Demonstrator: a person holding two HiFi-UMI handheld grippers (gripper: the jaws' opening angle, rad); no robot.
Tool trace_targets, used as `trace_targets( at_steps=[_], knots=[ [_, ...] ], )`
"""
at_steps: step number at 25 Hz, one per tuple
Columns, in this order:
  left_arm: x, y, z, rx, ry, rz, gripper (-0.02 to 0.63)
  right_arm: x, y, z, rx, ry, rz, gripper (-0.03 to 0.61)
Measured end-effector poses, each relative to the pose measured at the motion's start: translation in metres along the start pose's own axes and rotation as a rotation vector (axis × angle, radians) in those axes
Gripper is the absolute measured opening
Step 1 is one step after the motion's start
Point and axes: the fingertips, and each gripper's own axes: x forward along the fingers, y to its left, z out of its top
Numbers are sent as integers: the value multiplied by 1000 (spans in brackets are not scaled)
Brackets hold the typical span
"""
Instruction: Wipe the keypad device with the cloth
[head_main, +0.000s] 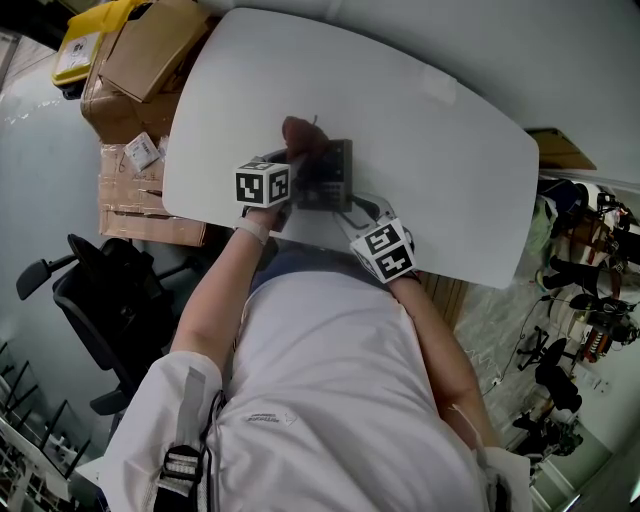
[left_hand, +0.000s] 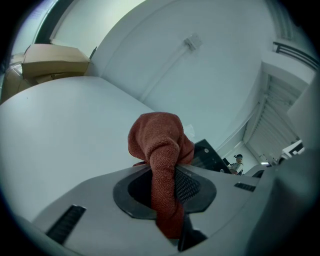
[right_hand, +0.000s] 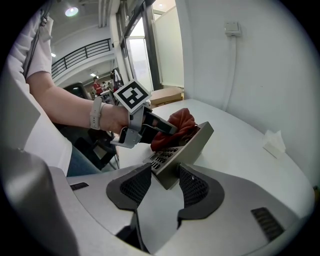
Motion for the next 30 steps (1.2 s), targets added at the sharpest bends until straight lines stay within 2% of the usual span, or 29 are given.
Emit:
trace_targets(
  at_steps=[8, 13, 17, 20, 27, 30],
  knots=[
    [-4, 22, -8, 34, 29, 79, 81, 1, 0, 0, -5, 2, 4, 153],
    [-4, 32, -12, 83, 82, 134, 81, 0, -1, 0, -6, 5, 3, 153],
    [-10, 34, -9, 61, 90, 152, 81, 2, 2, 0, -3, 5, 6, 153],
    [-10, 10, 7, 73, 47, 101, 81, 2, 1, 0, -6, 7, 8, 153],
    [1, -67, 57, 132, -46, -129, 81, 2, 1, 1, -9, 12, 12, 153],
    [11, -80, 62, 169, -28, -174, 81, 2, 1, 1, -10, 11, 8, 153]
  ],
)
